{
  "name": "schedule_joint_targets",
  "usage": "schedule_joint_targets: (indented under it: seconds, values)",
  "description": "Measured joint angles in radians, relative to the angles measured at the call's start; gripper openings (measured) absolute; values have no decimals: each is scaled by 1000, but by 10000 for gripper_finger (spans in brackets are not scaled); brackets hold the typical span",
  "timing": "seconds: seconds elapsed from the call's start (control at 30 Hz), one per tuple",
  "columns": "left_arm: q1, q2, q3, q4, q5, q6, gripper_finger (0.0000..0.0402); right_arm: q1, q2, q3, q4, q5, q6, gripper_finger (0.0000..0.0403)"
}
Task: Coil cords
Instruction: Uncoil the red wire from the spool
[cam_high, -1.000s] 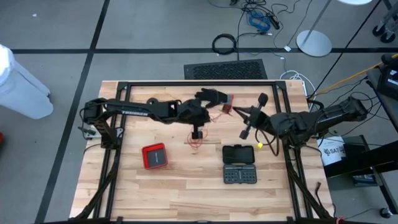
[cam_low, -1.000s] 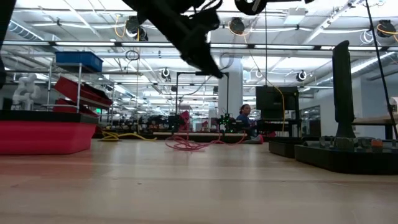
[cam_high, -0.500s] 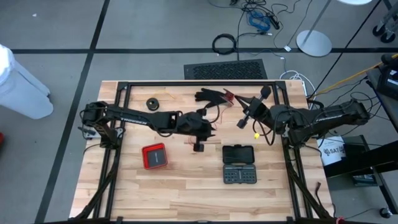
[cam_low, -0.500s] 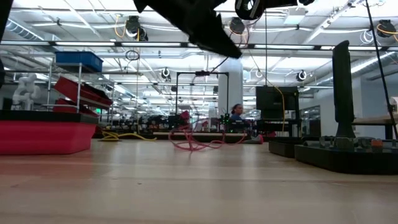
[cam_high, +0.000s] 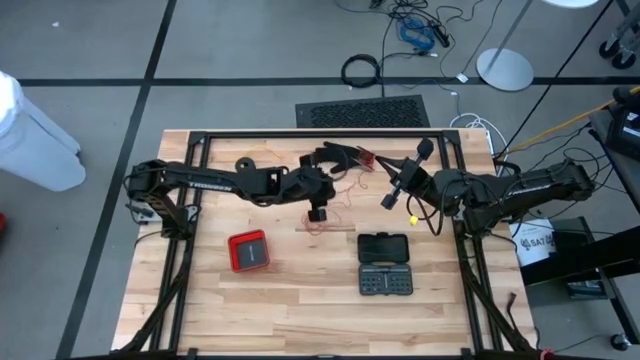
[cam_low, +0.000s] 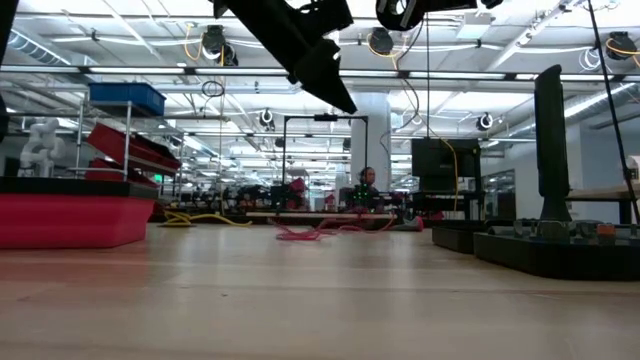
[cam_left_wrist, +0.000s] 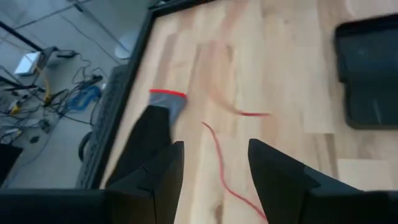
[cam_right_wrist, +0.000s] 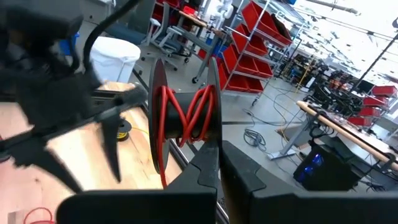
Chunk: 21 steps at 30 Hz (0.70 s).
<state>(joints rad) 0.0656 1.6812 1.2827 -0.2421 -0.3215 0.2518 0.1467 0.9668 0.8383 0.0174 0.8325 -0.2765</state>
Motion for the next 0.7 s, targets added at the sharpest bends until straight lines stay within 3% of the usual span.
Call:
schedule_joint_targets:
  seconds: [0.1,0.27,0.47,0.7]
  values:
    - [3,-15,0,64,26,-3,187,0,1,0,9,-1,3,0]
    - [-4,-9,1,260,174,-10,187,-2,31,0,66,-57,8,0]
    - [-9,-1,2,405,157,-10,187,-2,80,-1,101,-79,3,0]
    - [-9,10,2,437,132,-37,187,-2,95,-1,145,-80,-16,0]
